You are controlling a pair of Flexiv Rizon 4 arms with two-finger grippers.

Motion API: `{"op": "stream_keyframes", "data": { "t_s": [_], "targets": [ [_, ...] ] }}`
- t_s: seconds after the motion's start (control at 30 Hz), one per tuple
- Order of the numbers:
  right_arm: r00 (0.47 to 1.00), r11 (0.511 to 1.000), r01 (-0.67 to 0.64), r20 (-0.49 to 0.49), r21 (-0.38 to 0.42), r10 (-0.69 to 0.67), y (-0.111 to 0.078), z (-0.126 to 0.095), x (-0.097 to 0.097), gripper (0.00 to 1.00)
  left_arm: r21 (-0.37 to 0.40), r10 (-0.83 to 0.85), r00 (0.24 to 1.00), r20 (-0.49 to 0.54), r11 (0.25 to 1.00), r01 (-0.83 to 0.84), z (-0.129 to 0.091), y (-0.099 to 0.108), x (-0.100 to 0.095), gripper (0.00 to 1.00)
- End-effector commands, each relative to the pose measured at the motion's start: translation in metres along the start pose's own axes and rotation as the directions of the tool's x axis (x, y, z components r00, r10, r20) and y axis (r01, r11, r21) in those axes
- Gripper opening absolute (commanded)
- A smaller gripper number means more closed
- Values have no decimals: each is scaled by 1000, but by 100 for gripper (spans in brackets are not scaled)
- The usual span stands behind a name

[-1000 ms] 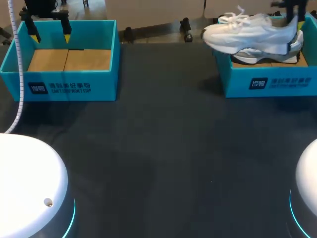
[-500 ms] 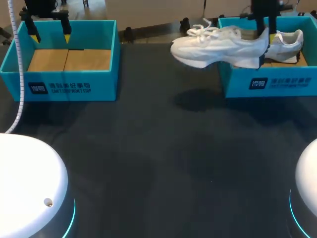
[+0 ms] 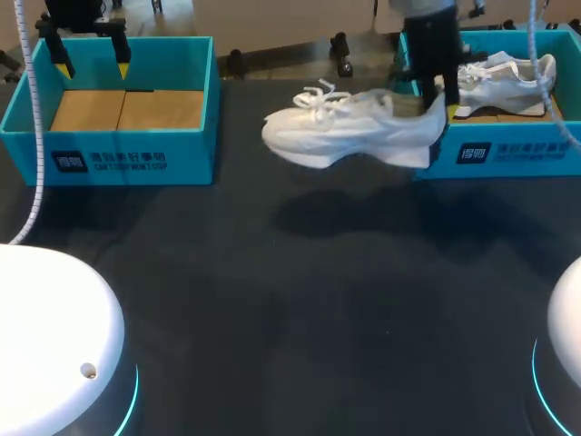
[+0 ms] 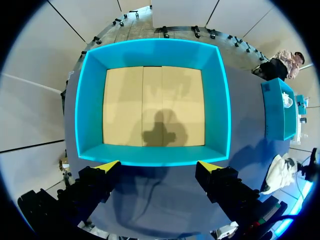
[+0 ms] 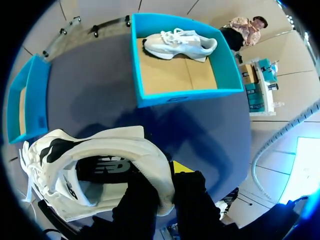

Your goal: Take the shoe out of the shoebox, open the shoe tongue, remove and reinsert the insole, then place the shoe into the shoebox

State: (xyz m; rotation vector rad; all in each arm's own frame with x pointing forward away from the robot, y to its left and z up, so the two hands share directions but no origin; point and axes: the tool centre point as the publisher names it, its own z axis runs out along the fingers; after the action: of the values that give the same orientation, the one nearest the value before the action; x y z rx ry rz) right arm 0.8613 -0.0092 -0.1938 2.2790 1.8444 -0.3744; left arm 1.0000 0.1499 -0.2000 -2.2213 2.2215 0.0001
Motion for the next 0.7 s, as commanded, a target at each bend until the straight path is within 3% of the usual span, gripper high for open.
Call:
{"op": "stream_keyframes", "data": {
  "t_s": [0.03, 0.3, 0.7],
  "targets": [
    [1000, 998, -6, 1, -56, 6, -22, 1, 15, 0, 0, 0, 1000, 0, 1000, 0, 0, 0, 0, 100],
    [1000, 999, -16, -7, -51, 15, -62, 6, 45, 0, 0, 0, 1000, 0, 1000, 0, 0, 0, 0, 100],
    [1000, 998, -28, 6, -49, 28, -114, 17, 71, 0, 0, 0, 1000, 0, 1000, 0, 0, 0, 0, 100]
  ]
}}
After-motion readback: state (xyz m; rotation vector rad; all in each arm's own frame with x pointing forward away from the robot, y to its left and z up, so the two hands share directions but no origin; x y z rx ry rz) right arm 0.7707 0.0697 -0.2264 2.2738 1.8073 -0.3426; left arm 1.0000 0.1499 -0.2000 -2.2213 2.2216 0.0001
